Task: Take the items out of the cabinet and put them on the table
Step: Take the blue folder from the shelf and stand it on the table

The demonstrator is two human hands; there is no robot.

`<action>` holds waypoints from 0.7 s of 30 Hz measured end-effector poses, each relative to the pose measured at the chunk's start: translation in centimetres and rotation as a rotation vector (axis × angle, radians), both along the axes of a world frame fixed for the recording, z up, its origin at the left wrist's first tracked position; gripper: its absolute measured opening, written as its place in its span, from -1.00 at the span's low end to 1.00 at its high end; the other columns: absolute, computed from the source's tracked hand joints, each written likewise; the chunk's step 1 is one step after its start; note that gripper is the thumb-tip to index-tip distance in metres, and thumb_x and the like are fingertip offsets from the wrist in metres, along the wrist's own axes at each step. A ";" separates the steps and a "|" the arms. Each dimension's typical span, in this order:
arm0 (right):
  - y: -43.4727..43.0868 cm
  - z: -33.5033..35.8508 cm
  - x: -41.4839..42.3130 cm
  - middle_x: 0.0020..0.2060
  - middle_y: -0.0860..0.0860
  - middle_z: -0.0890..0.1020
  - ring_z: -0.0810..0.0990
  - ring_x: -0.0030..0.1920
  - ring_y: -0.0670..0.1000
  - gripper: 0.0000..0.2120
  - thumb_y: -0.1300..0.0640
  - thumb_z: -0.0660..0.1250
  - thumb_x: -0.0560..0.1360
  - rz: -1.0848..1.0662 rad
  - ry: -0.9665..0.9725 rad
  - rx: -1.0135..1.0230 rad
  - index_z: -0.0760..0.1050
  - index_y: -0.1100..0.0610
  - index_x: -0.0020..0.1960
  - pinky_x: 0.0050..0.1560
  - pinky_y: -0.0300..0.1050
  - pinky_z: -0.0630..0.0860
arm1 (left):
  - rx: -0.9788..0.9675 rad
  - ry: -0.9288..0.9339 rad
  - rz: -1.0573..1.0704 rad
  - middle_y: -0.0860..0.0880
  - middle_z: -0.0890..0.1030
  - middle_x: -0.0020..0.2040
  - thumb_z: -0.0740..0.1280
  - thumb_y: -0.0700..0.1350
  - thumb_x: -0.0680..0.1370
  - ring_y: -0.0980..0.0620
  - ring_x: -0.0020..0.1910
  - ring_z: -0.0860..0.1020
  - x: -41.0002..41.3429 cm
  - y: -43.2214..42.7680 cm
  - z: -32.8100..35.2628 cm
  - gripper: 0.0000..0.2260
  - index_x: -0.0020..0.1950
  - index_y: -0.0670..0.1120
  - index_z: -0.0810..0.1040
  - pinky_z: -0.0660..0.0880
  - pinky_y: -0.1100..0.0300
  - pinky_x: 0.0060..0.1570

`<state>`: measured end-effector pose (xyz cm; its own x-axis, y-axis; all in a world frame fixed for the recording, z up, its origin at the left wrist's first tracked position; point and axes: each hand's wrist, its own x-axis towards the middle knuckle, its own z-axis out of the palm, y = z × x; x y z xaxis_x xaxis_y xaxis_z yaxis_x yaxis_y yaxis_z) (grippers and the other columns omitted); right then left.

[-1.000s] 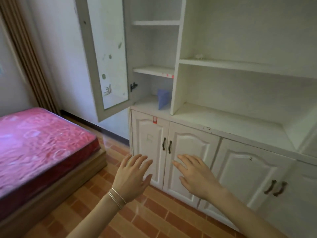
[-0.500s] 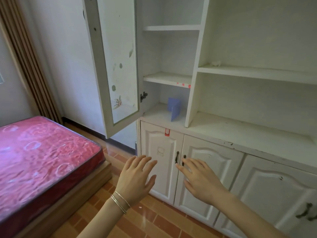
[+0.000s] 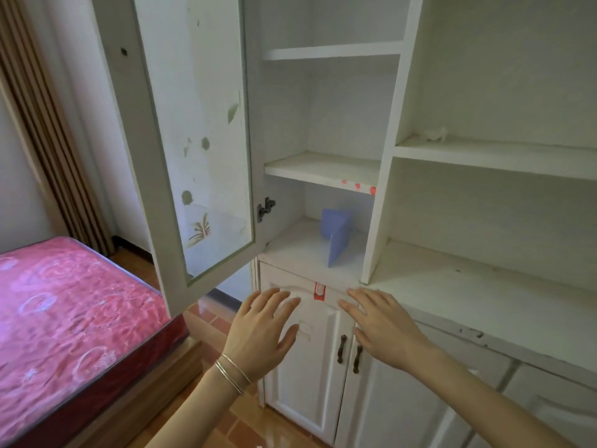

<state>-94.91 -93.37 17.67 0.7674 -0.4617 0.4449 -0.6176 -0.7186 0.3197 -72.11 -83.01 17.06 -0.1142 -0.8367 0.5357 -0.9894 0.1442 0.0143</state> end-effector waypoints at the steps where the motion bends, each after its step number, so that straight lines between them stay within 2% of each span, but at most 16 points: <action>1: -1.2 0.0 0.3 0.08 0.07 0.62 0.60 0.06 0.08 -0.46 0.04 0.53 0.16 0.007 0.001 -0.002 0.57 0.07 0.13 0.00 -0.04 0.56 | 0.000 0.008 -0.001 0.01 0.61 0.13 0.11 0.13 0.51 -0.03 0.14 0.56 0.1 -1.1 -0.2 -0.61 0.21 0.01 0.53 0.49 -0.03 0.15; 12: -12.2 -3.5 3.0 0.04 0.07 0.63 0.61 0.01 0.08 -0.45 0.09 0.56 0.09 -0.047 0.025 0.062 0.59 0.08 0.07 -0.06 -0.09 0.56 | 0.100 -0.008 -0.060 0.05 0.60 0.13 0.12 0.14 0.50 0.01 0.15 0.55 4.0 -13.0 -4.6 -0.62 0.22 0.05 0.51 0.44 0.01 0.18; 18: -18.5 -2.8 7.2 -0.03 0.08 0.64 0.63 -0.07 0.10 -0.40 0.28 0.58 -0.01 -0.027 0.057 0.077 0.59 0.09 0.03 -0.16 -0.05 0.59 | 0.102 -0.015 -0.136 0.04 0.60 0.14 0.13 0.13 0.50 -0.01 0.15 0.55 8.1 -19.6 -5.7 -0.62 0.23 0.04 0.52 0.47 0.00 0.17; 21: -21.7 -2.2 9.1 0.01 0.11 0.63 0.62 -0.02 0.13 -0.41 0.34 0.54 0.00 -0.044 0.077 0.085 0.58 0.09 0.01 -0.17 -0.04 0.59 | 0.087 0.005 -0.180 0.03 0.60 0.13 0.17 0.10 0.48 -0.03 0.14 0.55 10.2 -22.9 -6.1 -0.63 0.21 0.02 0.53 0.48 -0.01 0.15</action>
